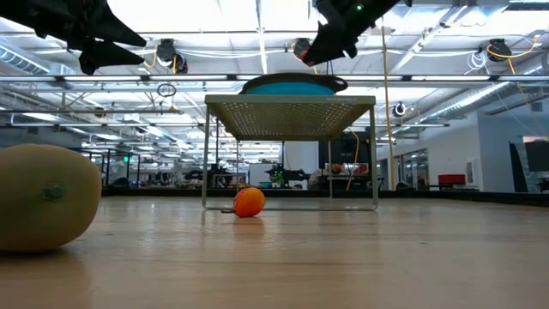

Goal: Pick & Place Fruit
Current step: Put the pear into the blue strainer bowl on the shelf

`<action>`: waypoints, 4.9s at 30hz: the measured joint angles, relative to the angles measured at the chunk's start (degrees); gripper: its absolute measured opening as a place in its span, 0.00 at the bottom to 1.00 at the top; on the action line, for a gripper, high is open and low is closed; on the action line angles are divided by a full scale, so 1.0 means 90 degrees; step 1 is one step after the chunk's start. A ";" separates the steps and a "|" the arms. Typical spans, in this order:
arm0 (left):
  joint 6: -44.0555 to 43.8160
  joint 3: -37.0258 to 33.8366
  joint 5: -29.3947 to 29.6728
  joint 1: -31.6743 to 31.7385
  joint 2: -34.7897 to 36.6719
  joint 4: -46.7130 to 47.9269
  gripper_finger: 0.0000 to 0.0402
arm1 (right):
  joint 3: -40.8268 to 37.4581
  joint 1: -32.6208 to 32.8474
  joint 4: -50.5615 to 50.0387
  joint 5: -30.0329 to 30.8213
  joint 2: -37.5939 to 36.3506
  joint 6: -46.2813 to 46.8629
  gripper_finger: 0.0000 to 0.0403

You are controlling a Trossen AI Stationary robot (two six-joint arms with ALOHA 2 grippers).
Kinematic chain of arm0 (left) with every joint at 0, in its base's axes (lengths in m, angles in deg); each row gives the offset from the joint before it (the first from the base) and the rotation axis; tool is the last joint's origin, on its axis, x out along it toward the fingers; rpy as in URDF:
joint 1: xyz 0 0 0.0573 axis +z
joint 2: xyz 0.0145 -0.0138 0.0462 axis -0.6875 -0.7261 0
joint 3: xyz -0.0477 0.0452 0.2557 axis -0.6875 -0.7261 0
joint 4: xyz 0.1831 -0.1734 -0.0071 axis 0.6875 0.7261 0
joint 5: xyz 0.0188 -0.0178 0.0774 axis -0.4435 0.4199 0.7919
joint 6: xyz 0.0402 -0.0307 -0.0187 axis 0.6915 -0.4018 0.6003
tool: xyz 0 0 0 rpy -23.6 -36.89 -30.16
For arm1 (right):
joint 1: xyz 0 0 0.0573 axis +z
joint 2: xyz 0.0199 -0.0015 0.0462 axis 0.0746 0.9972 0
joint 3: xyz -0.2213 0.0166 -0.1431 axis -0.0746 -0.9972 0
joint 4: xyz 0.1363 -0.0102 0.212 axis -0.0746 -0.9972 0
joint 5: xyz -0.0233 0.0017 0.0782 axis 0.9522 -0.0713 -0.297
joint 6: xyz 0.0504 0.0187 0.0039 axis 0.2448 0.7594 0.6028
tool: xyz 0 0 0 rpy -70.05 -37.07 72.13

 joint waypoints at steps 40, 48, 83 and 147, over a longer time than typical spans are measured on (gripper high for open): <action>0.0029 -0.0002 0.0002 0.0007 0.0000 0.0000 0.58 | 0.0590 -0.0167 -0.1269 -0.0644 0.0771 0.0001 0.27; 0.0024 -0.0002 0.0002 0.0007 0.0000 0.0000 0.58 | 0.0590 -0.0216 -0.1348 -0.0644 0.0771 -0.0002 0.28; 0.0011 -0.0002 0.0005 0.0007 0.0000 -0.0063 0.58 | 0.0585 -0.0209 -0.0978 -0.0607 0.0737 -0.0578 0.39; -0.0518 -0.0002 0.0049 0.0006 -0.0001 -0.0265 0.58 | -0.3861 -0.0194 0.2864 -0.0649 -0.3732 0.0690 0.00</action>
